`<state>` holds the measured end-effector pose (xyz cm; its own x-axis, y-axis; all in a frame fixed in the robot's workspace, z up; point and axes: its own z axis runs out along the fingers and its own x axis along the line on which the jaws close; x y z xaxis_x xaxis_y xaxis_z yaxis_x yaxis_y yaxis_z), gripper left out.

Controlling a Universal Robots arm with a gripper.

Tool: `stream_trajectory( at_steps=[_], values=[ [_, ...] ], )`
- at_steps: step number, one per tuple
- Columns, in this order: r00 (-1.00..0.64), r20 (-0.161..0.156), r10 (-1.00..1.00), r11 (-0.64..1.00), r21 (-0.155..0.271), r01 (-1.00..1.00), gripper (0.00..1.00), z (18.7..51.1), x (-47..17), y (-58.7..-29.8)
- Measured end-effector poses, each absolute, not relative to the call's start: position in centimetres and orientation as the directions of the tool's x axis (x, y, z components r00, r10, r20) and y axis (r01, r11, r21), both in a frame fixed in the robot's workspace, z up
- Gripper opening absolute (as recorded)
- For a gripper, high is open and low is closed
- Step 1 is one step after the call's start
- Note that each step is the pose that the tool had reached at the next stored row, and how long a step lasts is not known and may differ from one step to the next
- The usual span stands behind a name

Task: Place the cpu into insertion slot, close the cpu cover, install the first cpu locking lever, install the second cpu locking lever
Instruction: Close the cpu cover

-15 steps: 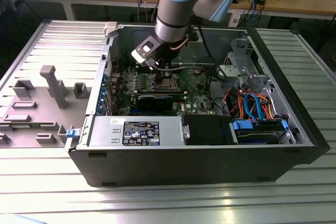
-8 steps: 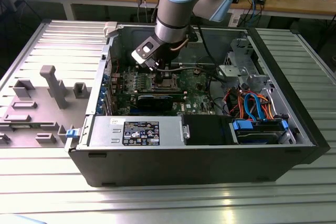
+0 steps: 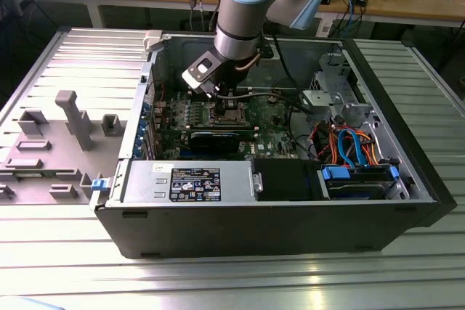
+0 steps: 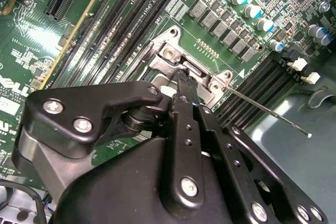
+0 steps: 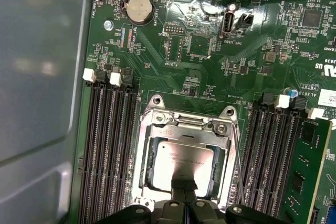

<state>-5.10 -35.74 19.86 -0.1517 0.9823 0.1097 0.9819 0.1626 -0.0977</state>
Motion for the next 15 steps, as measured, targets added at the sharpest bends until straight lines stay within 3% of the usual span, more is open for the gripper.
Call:
stream_trajectory(
  at_steps=[8,15],
  values=[
    [-0.152,0.114,0.982,0.163,-0.096,0.982,0.11,20.9,-4.8,-35.7],
    [-0.152,0.138,0.979,0.167,-0.1,0.981,0.11,21.8,-3.4,-35.7]
  ],
)
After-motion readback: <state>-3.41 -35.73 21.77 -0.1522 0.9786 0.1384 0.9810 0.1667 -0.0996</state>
